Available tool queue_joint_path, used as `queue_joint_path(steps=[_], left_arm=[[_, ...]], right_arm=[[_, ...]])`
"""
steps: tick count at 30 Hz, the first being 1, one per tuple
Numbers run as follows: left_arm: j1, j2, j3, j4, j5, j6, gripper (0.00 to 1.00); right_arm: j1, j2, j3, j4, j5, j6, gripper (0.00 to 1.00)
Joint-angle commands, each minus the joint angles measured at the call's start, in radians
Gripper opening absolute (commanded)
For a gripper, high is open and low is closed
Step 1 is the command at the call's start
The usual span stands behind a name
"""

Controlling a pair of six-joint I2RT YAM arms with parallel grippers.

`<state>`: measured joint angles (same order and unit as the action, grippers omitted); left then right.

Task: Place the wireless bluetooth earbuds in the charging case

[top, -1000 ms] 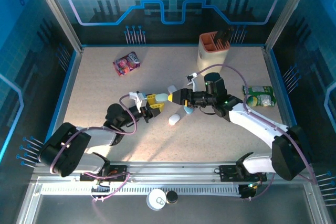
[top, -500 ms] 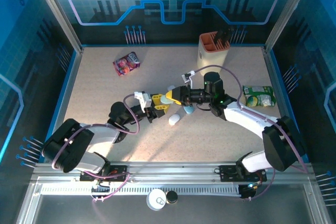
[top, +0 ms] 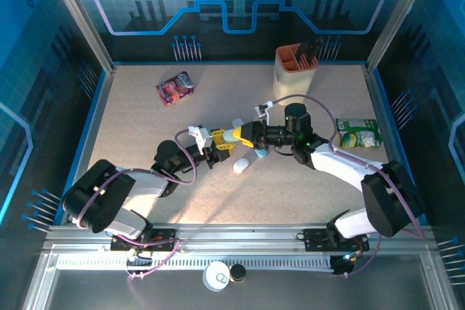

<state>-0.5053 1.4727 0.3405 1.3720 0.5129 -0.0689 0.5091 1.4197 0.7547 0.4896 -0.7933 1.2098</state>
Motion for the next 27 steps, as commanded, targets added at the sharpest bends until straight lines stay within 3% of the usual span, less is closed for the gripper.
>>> queue_joint_path(steps=[1,4,7,13,18,21,27], left_arm=[[0.002,0.02,0.044,0.031,-0.019,0.014,0.36],[-0.002,0.022,0.045,0.03,-0.007,0.013,0.37],[-0.002,0.017,0.038,0.03,0.002,0.018,0.45],[-0.002,0.004,0.015,0.03,0.02,0.021,0.71],[-0.002,-0.046,-0.031,0.03,0.012,0.058,0.85],[-0.001,-0.085,-0.072,0.02,-0.008,0.097,0.93],[0.0,-0.223,-0.115,-0.244,0.019,0.202,0.99]], right_arm=[[-0.003,-0.023,-0.015,0.011,-0.02,-0.019,0.25],[-0.009,-0.039,-0.015,-0.027,-0.004,-0.053,0.15],[-0.016,-0.058,-0.014,-0.078,0.017,-0.091,0.09],[-0.03,-0.098,-0.015,-0.157,0.063,-0.156,0.07],[-0.054,-0.104,-0.029,-0.203,0.093,-0.21,0.07],[-0.067,-0.106,-0.018,-0.342,0.157,-0.315,0.07],[-0.063,-0.094,0.02,-0.598,0.366,-0.521,0.08]])
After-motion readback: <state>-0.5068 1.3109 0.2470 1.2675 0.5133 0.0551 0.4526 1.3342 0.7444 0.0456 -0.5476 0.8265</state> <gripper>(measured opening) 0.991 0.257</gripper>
